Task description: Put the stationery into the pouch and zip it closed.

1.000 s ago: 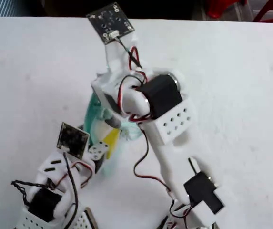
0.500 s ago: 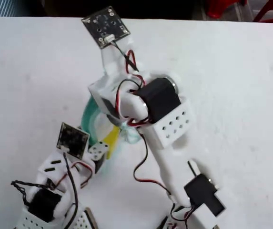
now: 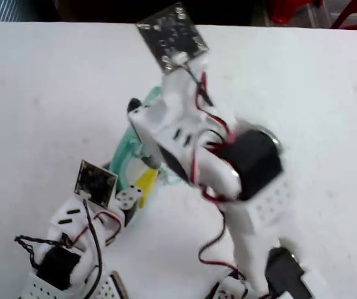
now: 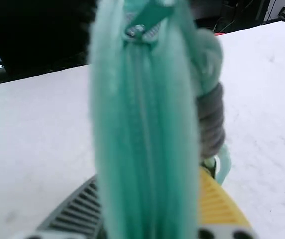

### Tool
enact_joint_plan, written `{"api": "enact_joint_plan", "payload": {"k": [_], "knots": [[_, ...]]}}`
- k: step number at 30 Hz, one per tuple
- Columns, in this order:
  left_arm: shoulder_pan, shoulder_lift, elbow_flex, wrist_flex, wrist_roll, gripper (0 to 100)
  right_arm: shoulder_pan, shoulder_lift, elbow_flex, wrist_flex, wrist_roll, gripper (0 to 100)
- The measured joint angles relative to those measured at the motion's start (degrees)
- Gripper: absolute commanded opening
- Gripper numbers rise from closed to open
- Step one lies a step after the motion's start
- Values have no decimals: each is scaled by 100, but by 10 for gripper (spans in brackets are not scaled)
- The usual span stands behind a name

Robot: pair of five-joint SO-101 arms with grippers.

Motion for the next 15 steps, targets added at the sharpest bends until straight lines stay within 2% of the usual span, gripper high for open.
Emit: {"api": "enact_joint_plan", "payload": {"k": [3, 8, 15], "knots": [[0, 0, 0, 0, 0, 172, 404, -589, 0, -246, 0, 272], [0, 0, 0, 0, 0, 172, 1741, -1116, 0, -457, 0, 272], [0, 0, 0, 0, 0, 172, 3349, -308, 1196, -378, 0, 272]]}}
